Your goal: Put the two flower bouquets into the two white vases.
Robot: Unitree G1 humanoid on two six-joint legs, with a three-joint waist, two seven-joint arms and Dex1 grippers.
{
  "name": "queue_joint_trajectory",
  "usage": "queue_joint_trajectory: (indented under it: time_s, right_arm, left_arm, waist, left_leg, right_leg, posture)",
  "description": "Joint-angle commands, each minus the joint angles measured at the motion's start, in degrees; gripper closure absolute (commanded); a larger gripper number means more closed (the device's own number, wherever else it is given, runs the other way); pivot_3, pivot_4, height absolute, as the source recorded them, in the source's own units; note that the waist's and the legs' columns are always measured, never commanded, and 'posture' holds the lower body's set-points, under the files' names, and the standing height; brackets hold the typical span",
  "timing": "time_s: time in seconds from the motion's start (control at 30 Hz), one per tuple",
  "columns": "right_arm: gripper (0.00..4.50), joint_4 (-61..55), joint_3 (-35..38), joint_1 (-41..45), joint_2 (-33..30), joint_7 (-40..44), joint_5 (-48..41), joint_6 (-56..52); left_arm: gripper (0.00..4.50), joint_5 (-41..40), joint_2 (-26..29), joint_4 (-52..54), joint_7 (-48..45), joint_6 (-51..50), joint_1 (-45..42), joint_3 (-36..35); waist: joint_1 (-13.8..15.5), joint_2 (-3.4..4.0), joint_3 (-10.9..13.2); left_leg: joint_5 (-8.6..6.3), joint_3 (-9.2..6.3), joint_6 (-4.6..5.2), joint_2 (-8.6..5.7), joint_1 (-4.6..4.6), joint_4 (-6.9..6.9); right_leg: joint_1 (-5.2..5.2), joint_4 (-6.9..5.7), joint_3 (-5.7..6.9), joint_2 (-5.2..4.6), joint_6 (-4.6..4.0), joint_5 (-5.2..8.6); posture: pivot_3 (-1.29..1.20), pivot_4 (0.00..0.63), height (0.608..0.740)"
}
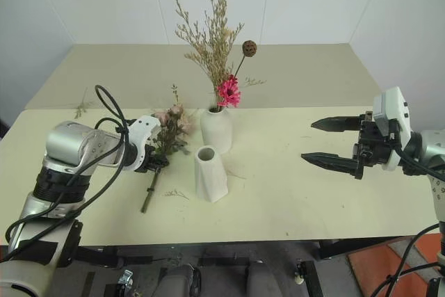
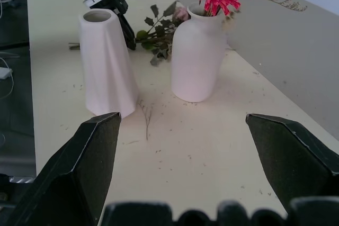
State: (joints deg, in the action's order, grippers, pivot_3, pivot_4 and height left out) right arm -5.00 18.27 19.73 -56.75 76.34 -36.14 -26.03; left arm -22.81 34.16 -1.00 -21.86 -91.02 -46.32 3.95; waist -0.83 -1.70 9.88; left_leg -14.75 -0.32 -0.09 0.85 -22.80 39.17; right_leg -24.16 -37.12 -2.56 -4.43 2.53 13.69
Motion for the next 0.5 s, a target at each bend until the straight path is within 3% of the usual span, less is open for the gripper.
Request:
queue_joint_trajectory:
  time_s: [0.03,0.17,0.3,0.5]
  right_arm:
    - [0.0,0.26,0.93,0.86,-0.84,0.74,-0.3,1.41]
    - [0.0,0.99,0.61,1.31,-1.05,1.4,-0.3,1.5]
    - [0.0,1.86,0.4,1.59,-1.71,2.72,-0.29,1.27]
    - [0.0,3.5,-0.28,1.8,-2.9,5.08,-0.28,1.32]
  left_arm:
    - [4.41,3.05,0.84,-1.09,2.9,2.7,-1.01,-4.92]
    - [4.41,3.61,0.92,-0.34,3.63,6.85,-0.88,-10.54]
    - [4.41,2.1,1.06,6.36,1.82,17.52,2.42,-17.18]
    - [4.41,-13.42,0.32,16.11,-11.83,26.7,3.0,-29.25]
  waist:
    - [0.02,0.0,0.0]
    - [0.1,0.0,0.0]
    - [0.08,0.0,0.0]
    - [0.19,0.0,0.0]
  left_leg:
    - [0.0,0.0,0.0,0.0,-0.01,0.0]
    - [0.0,0.0,0.0,0.0,-0.03,0.0]
    - [0.0,-0.01,-0.01,0.01,-0.06,0.0]
    - [0.0,0.03,-0.02,0.03,-0.06,0.0]
  right_leg:
    - [0.0,0.0,0.0,0.0,0.0,0.0]
    - [-0.02,0.01,0.01,-0.02,0.0,0.0]
    - [-0.04,0.02,0.02,-0.03,-0.01,-0.01]
    - [-0.04,0.02,0.02,-0.05,-0.02,-0.01]
  posture:
    - [0.0,0.15,0.74]
    - [0.0,0.15,0.74]
    - [0.0,0.15,0.74]
    - [0.0,0.15,0.74]
